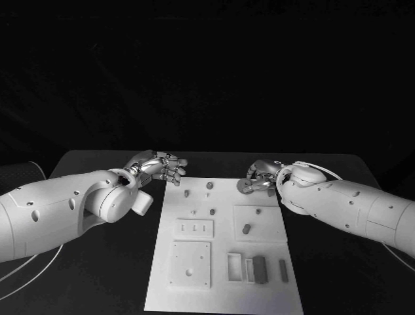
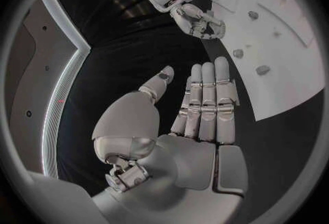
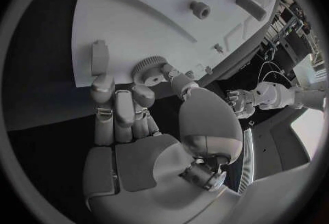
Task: Assemble the parts on the task board
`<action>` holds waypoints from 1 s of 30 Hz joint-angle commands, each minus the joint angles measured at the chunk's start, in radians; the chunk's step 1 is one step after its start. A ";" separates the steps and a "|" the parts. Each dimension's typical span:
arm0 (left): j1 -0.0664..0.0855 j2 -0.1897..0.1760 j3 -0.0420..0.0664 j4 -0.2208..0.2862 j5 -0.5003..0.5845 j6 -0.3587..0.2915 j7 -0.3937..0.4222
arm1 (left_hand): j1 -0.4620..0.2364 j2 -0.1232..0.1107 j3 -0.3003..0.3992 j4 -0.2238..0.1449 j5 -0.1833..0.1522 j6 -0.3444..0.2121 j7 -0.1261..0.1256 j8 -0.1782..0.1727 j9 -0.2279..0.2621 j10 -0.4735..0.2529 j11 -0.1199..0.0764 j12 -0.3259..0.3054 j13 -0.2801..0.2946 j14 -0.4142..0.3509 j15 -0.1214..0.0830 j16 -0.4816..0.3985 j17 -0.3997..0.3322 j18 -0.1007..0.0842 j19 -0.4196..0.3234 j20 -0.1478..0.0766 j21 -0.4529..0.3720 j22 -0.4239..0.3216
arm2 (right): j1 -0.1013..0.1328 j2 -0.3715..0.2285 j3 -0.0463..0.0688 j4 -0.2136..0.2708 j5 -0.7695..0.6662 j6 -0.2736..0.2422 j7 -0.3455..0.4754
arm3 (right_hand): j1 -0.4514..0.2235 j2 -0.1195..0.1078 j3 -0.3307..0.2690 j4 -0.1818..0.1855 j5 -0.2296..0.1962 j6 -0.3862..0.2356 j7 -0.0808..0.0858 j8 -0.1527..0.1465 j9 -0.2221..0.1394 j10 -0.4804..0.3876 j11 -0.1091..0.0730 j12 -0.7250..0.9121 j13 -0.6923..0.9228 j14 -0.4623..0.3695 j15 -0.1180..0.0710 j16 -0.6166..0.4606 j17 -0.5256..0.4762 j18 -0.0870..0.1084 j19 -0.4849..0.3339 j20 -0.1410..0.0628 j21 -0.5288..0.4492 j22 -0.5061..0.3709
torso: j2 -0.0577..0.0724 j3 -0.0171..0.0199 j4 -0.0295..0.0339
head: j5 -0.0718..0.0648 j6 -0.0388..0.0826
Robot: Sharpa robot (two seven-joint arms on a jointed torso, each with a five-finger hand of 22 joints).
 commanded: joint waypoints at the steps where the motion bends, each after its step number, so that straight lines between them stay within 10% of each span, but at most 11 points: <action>1: 0.002 0.001 0.001 0.003 -0.001 0.001 0.004 | -0.001 -0.009 0.005 -0.001 0.000 -0.002 0.003 -0.003 0.001 -0.003 0.007 -0.005 0.001 0.006 0.002 -0.003 0.001 0.014 0.000 -0.001 -0.006 0.002 | -0.001 0.001 -0.001 0.000 -0.008 0.008 0.005 | 0.004 0.017 0.001 -0.008 0.005 0.010 -0.002 0.006 0.002 0.000 -0.005 0.005 -0.001 0.007 -0.004 0.005 0.002 0.123 -0.003 -0.001 0.005 0.019 | 0.000 -0.0003 0.0005 | -0.001 -0.001; 13: 0.002 -0.001 0.001 0.004 -0.002 -0.002 0.003 | -0.001 -0.008 0.006 0.000 0.000 -0.001 0.003 -0.003 0.002 -0.003 0.007 -0.006 0.002 0.006 0.002 -0.004 0.002 0.014 0.001 -0.002 -0.006 0.002 | -0.001 0.000 -0.001 0.004 -0.024 -0.038 0.003 | 0.036 0.121 0.011 -0.090 0.040 0.101 -0.030 0.052 0.011 0.013 -0.032 0.006 -0.008 0.016 -0.028 0.010 0.006 0.123 -0.002 0.002 0.016 0.020 | 0.001 0.0007 0.0002 | -0.002 -0.003; 30: 0.003 -0.004 0.001 0.004 -0.003 -0.008 0.004 | 0.000 -0.007 0.006 0.000 0.000 0.001 0.003 -0.003 0.003 -0.003 0.007 -0.007 0.004 0.007 0.002 -0.005 0.003 0.014 0.001 -0.002 -0.007 0.003 | -0.001 -0.012 -0.001 0.029 -0.037 -0.100 0.006 | 0.044 0.123 0.012 -0.095 0.041 0.151 -0.051 0.075 0.022 0.020 -0.052 0.001 -0.011 0.022 -0.048 0.010 0.008 0.123 -0.001 0.003 0.021 0.019 | 0.000 0.0011 -0.0003 | -0.004 -0.004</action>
